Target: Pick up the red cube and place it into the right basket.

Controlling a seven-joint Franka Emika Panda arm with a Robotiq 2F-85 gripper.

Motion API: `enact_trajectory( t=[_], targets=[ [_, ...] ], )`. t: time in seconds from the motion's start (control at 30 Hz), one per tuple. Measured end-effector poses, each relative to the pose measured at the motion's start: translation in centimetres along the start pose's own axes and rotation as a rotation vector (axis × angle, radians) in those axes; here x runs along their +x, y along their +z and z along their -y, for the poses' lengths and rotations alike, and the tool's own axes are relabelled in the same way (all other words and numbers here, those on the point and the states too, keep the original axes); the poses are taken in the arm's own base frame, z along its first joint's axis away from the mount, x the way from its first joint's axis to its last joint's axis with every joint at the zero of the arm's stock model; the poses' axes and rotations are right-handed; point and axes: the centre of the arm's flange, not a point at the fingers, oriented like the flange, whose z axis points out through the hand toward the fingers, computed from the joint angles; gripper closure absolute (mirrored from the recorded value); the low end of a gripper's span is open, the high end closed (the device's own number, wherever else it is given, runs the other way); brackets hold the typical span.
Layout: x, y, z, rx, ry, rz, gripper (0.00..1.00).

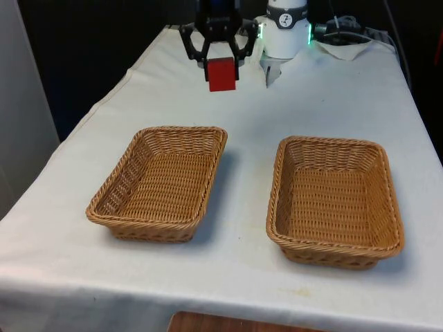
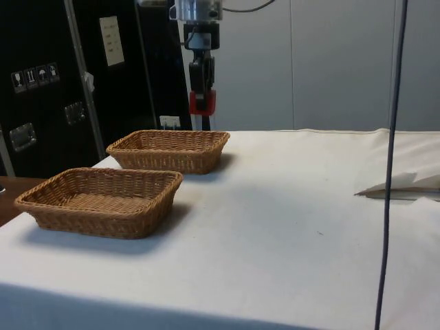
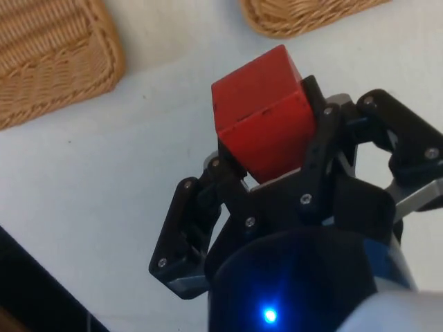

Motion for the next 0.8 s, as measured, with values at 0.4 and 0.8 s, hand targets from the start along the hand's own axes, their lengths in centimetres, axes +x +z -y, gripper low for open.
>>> enact_trajectory(
  t=[0.4,0.8],
  targets=[
    [1.1,0.6,-2.0,-0.029,0.014,0.020,0.98],
    [3.0,0.9,-3.2,-0.058,0.029,0.032,0.98]
  ],
)
